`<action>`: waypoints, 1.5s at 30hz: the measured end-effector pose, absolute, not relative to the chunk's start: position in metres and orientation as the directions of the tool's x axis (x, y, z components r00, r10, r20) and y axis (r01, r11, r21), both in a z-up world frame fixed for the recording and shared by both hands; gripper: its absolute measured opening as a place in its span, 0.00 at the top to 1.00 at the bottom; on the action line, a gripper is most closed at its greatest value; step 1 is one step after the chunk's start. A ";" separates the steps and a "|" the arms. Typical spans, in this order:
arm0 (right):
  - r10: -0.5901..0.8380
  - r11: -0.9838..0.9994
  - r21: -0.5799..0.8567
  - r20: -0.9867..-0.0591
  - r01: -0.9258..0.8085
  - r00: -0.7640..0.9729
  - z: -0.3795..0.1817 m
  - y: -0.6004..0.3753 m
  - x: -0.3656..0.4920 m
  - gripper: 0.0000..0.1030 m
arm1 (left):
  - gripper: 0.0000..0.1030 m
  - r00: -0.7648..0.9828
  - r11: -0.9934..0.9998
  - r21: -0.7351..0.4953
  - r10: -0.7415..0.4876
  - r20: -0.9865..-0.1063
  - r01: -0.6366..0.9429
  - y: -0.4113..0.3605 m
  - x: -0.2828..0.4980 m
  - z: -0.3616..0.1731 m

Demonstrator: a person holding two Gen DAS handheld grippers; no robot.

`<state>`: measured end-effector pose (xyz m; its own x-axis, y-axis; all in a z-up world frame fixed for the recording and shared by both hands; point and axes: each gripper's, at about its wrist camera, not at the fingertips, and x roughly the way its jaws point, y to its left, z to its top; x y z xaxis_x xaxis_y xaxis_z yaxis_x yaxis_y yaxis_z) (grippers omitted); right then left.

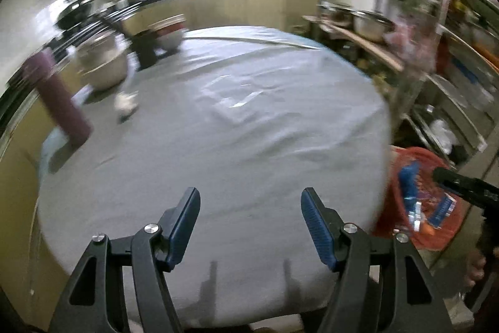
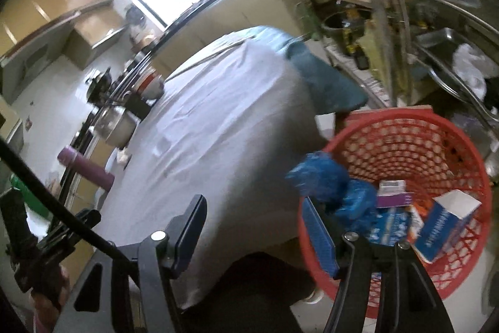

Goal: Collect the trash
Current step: 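Bring both open tools back over the table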

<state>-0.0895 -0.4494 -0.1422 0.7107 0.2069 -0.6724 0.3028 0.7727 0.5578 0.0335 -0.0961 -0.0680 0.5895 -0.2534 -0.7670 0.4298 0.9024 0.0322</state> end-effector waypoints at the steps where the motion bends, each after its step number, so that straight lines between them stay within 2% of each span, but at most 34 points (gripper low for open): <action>1: 0.214 0.780 0.554 -0.672 0.290 0.709 -0.140 -0.443 -0.085 0.35 | 0.34 0.596 0.916 0.034 -0.232 -0.768 0.400 -0.083 0.038 -0.070; 10: 0.282 0.833 0.529 -0.659 0.163 0.697 -0.117 -0.391 -0.045 0.35 | 0.34 0.600 0.983 0.061 -0.057 -0.798 0.175 0.000 0.064 -0.090; 19: 0.363 0.856 0.515 -0.662 0.046 0.656 -0.111 -0.333 -0.014 0.35 | 0.34 0.610 0.994 0.097 0.041 -0.792 0.059 0.045 0.073 -0.092; 45: 0.435 0.872 0.483 -0.697 -0.076 0.570 -0.114 -0.254 0.041 0.35 | 0.34 0.599 0.993 0.115 0.077 -0.797 0.024 0.078 0.090 -0.098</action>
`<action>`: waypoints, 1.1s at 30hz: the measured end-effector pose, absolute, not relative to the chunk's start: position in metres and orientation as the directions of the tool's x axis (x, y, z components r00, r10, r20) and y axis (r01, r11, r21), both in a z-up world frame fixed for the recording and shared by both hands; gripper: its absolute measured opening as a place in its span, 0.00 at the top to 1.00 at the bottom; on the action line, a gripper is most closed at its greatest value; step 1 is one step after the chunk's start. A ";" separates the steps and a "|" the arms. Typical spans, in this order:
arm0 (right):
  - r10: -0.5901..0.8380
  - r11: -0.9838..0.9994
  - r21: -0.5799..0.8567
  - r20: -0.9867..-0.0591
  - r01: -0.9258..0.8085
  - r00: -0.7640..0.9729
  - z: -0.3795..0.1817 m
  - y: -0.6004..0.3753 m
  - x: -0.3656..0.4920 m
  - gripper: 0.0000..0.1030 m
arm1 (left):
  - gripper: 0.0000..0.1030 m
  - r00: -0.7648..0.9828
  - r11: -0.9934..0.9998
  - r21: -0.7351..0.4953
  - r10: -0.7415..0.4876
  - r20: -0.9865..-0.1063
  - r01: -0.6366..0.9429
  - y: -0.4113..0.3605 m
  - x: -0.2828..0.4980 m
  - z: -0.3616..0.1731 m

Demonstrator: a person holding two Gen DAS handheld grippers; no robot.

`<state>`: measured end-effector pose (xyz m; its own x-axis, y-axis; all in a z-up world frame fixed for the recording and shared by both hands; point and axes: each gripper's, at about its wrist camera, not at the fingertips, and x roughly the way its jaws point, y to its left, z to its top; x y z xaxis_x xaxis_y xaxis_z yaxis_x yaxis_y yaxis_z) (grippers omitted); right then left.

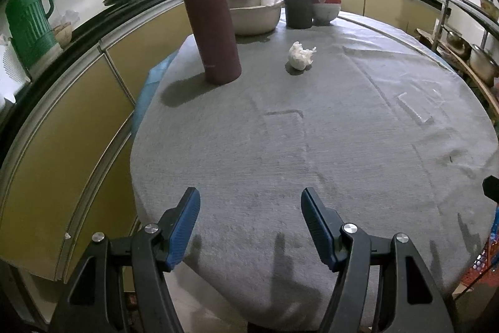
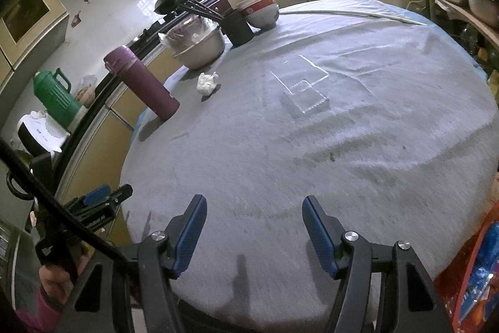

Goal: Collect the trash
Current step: 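Bring both open tools back over the table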

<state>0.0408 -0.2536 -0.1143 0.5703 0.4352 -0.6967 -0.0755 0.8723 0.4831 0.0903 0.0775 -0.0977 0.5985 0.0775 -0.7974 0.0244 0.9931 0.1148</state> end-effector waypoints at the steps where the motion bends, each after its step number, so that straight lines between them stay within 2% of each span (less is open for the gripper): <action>1: 0.436 0.872 0.483 -0.697 -0.077 0.569 -0.114 -0.252 0.043 0.35 | 0.34 0.597 0.993 0.114 0.077 -0.799 0.025 0.078 0.092 -0.098; 33: 0.409 0.868 0.496 -0.692 -0.019 0.596 -0.119 -0.278 0.102 0.35 | 0.33 0.582 0.982 0.147 0.051 -0.812 0.120 0.046 0.145 -0.092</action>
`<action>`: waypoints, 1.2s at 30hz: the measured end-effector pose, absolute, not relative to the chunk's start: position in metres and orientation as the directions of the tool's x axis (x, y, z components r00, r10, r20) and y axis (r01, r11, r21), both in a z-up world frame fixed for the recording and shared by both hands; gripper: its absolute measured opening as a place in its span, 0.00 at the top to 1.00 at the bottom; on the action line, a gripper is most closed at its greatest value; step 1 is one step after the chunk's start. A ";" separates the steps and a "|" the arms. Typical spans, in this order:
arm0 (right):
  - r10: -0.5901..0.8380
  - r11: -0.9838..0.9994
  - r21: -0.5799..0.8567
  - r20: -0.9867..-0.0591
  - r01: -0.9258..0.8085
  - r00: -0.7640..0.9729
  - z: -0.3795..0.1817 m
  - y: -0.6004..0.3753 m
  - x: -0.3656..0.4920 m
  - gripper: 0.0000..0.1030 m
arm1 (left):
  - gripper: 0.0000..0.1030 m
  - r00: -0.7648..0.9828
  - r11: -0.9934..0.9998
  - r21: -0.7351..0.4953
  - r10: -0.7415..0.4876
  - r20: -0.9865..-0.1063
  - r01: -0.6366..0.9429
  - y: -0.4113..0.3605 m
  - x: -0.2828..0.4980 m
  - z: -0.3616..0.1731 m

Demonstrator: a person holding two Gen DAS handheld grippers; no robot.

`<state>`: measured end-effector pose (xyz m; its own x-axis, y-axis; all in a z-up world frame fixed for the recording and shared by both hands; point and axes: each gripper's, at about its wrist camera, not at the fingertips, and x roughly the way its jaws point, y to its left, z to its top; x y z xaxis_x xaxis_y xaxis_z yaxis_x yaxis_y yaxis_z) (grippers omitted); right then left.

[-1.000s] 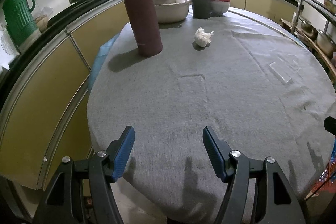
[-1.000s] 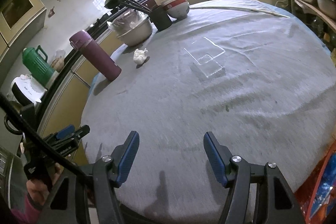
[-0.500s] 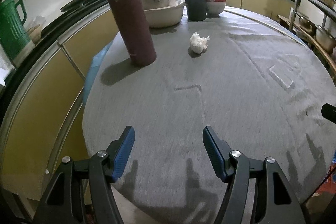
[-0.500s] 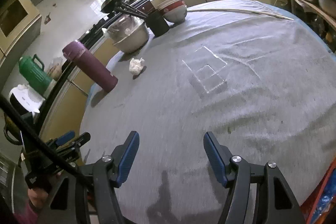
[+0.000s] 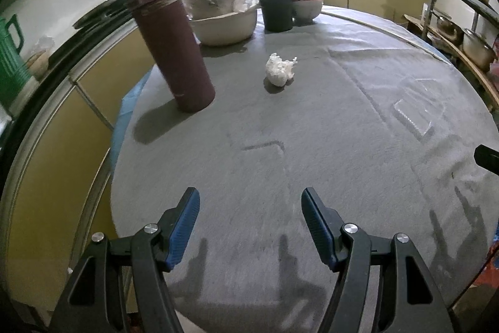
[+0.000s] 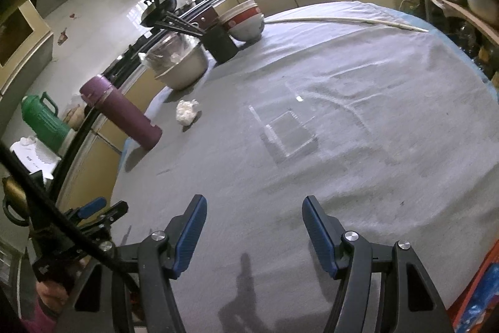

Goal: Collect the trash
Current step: 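Bring both open tools back over the table, then grasp the white tissue with the left tool while the right tool grasps the clear plastic tray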

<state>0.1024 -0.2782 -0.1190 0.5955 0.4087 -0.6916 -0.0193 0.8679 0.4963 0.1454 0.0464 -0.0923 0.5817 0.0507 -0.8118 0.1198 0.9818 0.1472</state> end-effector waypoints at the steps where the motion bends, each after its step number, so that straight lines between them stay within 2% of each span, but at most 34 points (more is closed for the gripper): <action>1: 0.406 0.868 0.497 -0.692 -0.014 0.597 -0.120 -0.281 0.106 0.34 | 0.33 0.575 0.982 0.137 0.038 -0.817 0.130 0.046 0.150 -0.092; 9: 0.385 0.870 0.492 -0.685 0.004 0.619 -0.124 -0.302 0.143 0.28 | 0.33 0.533 0.980 0.078 -0.033 -0.845 0.183 0.039 0.196 -0.089; 21: 0.431 0.886 0.447 -0.694 -0.124 0.577 -0.127 -0.295 0.212 0.23 | 0.31 0.495 0.982 -0.008 -0.102 -0.863 0.188 0.026 0.290 -0.085; 24: 0.444 0.886 0.438 -0.713 -0.150 0.543 -0.133 -0.289 0.224 0.23 | 0.30 0.482 0.980 -0.033 -0.125 -0.867 0.195 0.019 0.317 -0.090; 30: 0.439 0.898 0.386 -0.757 -0.211 0.483 -0.149 -0.272 0.236 0.23 | 0.30 0.407 0.983 -0.017 -0.092 -0.909 0.185 0.009 0.360 -0.122; 34: 0.385 0.921 0.301 -0.796 -0.245 0.468 -0.157 -0.256 0.237 0.23 | 0.30 0.397 0.982 -0.044 -0.116 -0.910 0.184 0.009 0.368 -0.134; 36: 0.357 0.932 0.275 -0.811 -0.237 0.463 -0.163 -0.252 0.239 0.23 | 0.46 0.405 0.979 -0.081 -0.153 -0.901 0.189 0.010 0.366 -0.135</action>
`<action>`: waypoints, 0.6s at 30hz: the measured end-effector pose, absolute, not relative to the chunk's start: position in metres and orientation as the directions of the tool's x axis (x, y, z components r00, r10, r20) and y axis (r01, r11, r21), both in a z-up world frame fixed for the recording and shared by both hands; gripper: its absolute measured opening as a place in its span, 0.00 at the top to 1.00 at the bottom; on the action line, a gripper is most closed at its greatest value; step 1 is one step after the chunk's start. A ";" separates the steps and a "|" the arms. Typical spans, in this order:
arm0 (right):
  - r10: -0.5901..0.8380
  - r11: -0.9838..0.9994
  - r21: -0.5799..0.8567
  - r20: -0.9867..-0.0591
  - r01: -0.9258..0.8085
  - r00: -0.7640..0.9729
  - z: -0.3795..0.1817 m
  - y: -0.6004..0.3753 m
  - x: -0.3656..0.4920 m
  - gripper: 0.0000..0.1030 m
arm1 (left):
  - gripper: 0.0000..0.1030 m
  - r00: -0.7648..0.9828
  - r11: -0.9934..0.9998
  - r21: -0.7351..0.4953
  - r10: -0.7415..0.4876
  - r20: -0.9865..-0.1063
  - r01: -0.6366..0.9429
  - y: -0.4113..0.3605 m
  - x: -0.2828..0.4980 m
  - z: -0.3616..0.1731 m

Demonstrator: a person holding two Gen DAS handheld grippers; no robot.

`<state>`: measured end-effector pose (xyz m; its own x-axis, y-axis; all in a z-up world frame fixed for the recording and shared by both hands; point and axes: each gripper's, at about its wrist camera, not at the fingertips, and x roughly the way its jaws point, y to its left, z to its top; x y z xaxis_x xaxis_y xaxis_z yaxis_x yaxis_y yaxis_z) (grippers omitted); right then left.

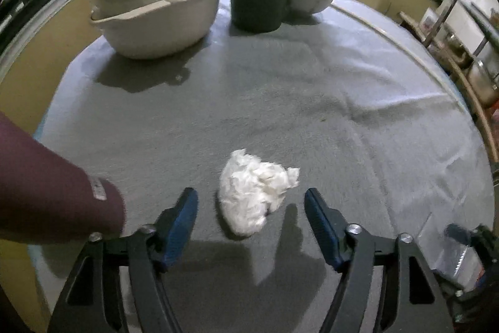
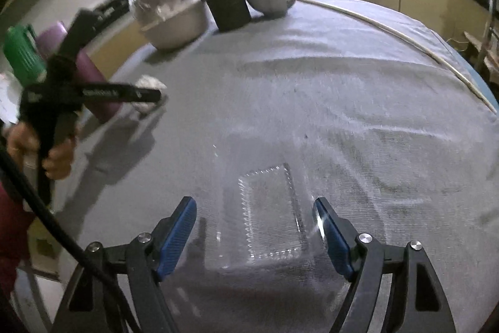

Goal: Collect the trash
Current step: 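Grasp the white tissue with the left tool while the right tool grasps the clear plastic tray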

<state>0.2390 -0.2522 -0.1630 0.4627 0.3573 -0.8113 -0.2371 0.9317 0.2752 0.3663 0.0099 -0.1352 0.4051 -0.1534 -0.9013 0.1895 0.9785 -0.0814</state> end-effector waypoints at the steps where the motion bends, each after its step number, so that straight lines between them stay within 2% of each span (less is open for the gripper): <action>1: 0.344 0.937 0.266 -0.813 -0.226 0.470 -0.166 -0.252 0.239 0.23 | 0.67 0.390 0.976 -0.104 -0.172 -0.905 0.190 0.010 0.366 -0.138; 2: 0.339 0.939 0.259 -0.805 -0.224 0.487 -0.166 -0.252 0.237 0.25 | 0.72 0.383 0.977 -0.105 -0.170 -0.908 0.184 0.010 0.365 -0.140; 3: 0.336 0.940 0.256 -0.798 -0.223 0.501 -0.166 -0.252 0.235 0.43 | 0.72 0.391 0.978 -0.108 -0.172 -0.904 0.181 0.010 0.363 -0.140; 4: 0.334 0.942 0.255 -0.796 -0.221 0.506 -0.165 -0.252 0.232 0.45 | 0.73 0.400 0.976 -0.114 -0.180 -0.899 0.184 0.011 0.360 -0.139; 11: 0.347 0.937 0.294 -0.752 -0.187 0.560 -0.146 -0.264 0.205 0.45 | 0.73 0.439 0.966 -0.121 -0.213 -0.873 0.229 0.005 0.308 -0.114; 18: 0.374 0.924 0.341 -0.702 -0.175 0.606 -0.113 -0.263 0.158 0.45 | 0.73 0.515 0.971 0.007 -0.122 -0.848 0.240 -0.006 0.238 -0.082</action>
<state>0.1583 -0.2634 -0.1125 0.6061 0.3737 -0.7021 -0.1749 0.9237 0.3407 0.2383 -0.0057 -0.0821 0.5152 -0.1215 -0.8484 0.2397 0.9708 0.0065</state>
